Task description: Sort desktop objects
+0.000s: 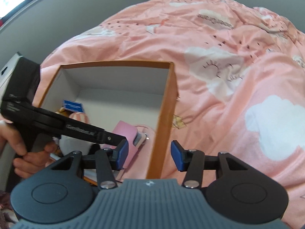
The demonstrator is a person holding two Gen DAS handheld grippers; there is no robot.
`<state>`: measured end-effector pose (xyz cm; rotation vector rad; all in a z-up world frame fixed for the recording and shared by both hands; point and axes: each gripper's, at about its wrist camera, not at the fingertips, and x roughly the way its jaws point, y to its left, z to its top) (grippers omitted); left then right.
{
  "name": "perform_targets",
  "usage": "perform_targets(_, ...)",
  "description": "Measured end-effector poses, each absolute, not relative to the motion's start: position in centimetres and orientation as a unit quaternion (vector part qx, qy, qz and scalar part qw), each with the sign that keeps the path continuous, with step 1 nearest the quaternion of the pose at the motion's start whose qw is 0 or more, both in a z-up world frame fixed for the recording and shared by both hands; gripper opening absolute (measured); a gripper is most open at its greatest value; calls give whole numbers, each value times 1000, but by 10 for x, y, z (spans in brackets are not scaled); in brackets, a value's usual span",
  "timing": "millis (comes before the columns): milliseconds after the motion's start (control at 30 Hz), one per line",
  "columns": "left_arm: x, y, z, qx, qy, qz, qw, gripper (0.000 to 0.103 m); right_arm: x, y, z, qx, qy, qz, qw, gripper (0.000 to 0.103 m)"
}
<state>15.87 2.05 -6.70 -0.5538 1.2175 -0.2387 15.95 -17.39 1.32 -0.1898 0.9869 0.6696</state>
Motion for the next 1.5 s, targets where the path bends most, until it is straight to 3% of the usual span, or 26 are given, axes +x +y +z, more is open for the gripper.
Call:
perform_targets(67,158,24,-68,-255,564,-108,778,40,155,-166,14,-101,457,333,819,33)
perform_targets(267,153,28,-59,-200,551,-106,803,40,152,-140,3,-129,463,364,798,33)
perform_targets(433,148,50,-63,-230,554,-107,793,46,148,-119,-8,-158,476,389,773,34)
perform_targets(767,151,60,-75,-221,557,-90,795,45,163,-91,-29,-207,504,389,743,35)
perform_targets(1133,144,83,-72,-254,539,-99,797,45,183,-69,-66,-157,583,367,708,35)
perform_targets(1300,142,87,-69,-264,532,-108,797,45,188,-74,-62,-97,598,359,710,20)
perform_targets(1500,143,85,-57,-277,510,-134,803,45,189,-95,-19,-64,588,370,717,18)
